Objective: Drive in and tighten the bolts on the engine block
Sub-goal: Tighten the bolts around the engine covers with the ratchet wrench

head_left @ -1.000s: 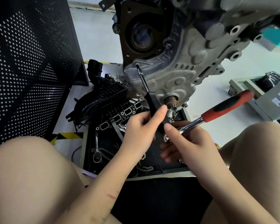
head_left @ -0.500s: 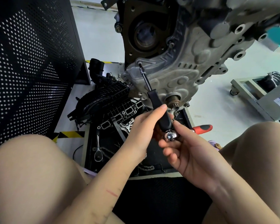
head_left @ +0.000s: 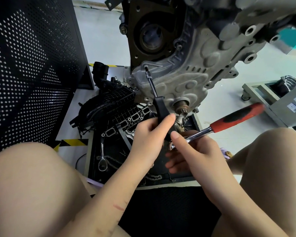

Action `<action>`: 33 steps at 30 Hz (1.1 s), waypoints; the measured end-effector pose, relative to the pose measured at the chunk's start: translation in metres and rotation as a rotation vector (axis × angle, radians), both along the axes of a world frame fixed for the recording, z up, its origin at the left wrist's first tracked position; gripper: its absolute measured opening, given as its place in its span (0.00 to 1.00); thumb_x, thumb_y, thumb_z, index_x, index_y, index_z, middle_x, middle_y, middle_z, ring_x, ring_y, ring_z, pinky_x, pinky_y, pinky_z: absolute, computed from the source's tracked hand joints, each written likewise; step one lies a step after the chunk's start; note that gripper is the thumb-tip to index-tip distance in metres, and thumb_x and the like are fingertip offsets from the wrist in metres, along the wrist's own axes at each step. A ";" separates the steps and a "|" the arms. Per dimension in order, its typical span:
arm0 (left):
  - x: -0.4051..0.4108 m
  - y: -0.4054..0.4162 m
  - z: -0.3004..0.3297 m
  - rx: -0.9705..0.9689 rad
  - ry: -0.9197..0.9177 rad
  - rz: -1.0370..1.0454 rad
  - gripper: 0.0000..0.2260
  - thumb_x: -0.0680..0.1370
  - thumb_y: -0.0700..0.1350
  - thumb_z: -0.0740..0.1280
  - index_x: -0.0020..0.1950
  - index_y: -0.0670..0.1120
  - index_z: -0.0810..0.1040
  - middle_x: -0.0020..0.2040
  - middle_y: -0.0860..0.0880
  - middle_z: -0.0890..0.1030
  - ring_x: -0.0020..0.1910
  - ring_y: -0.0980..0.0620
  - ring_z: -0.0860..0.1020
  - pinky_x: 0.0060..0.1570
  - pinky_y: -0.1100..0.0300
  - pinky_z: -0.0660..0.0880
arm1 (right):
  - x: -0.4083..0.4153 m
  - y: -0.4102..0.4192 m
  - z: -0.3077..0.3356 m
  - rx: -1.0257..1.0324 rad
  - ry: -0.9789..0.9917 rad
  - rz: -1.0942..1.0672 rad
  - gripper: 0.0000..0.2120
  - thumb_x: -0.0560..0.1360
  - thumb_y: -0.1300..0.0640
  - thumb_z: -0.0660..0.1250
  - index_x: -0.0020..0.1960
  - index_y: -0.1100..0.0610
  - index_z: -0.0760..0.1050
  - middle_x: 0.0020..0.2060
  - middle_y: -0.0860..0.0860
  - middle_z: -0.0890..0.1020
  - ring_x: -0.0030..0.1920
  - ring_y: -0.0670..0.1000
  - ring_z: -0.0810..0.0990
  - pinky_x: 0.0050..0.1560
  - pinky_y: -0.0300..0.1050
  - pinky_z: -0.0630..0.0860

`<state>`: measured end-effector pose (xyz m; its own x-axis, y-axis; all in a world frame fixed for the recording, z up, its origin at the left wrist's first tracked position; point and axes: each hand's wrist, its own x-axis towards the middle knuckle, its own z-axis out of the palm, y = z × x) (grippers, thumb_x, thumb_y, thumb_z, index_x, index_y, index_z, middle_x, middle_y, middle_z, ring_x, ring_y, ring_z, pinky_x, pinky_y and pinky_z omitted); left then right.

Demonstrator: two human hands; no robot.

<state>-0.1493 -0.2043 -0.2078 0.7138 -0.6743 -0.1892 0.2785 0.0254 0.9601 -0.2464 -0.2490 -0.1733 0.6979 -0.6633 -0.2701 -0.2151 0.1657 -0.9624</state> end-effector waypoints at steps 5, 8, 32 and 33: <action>0.003 -0.001 0.002 -0.031 0.059 -0.068 0.16 0.70 0.57 0.66 0.35 0.44 0.80 0.33 0.47 0.77 0.35 0.51 0.73 0.31 0.65 0.69 | 0.001 -0.004 0.004 0.324 -0.052 -0.019 0.15 0.64 0.49 0.66 0.33 0.62 0.78 0.26 0.59 0.80 0.22 0.49 0.78 0.21 0.35 0.73; 0.004 -0.001 0.004 -0.062 0.120 -0.110 0.17 0.62 0.61 0.64 0.34 0.47 0.80 0.33 0.48 0.78 0.34 0.52 0.74 0.34 0.63 0.69 | 0.002 -0.009 0.007 0.523 -0.034 -0.033 0.17 0.62 0.47 0.65 0.25 0.60 0.80 0.24 0.56 0.80 0.20 0.46 0.76 0.19 0.32 0.71; 0.002 -0.001 -0.005 -0.053 -0.044 0.023 0.20 0.72 0.55 0.69 0.31 0.40 0.74 0.28 0.47 0.71 0.29 0.52 0.70 0.31 0.63 0.65 | 0.000 -0.004 0.000 -0.174 -0.015 0.028 0.09 0.73 0.55 0.66 0.41 0.61 0.74 0.25 0.52 0.80 0.23 0.51 0.78 0.23 0.41 0.75; 0.003 -0.001 -0.005 -0.056 -0.016 -0.004 0.20 0.71 0.56 0.69 0.34 0.38 0.76 0.31 0.45 0.72 0.32 0.51 0.71 0.34 0.60 0.66 | 0.000 -0.004 0.001 -0.083 -0.033 0.017 0.09 0.73 0.55 0.66 0.41 0.61 0.74 0.25 0.53 0.79 0.23 0.51 0.77 0.23 0.40 0.74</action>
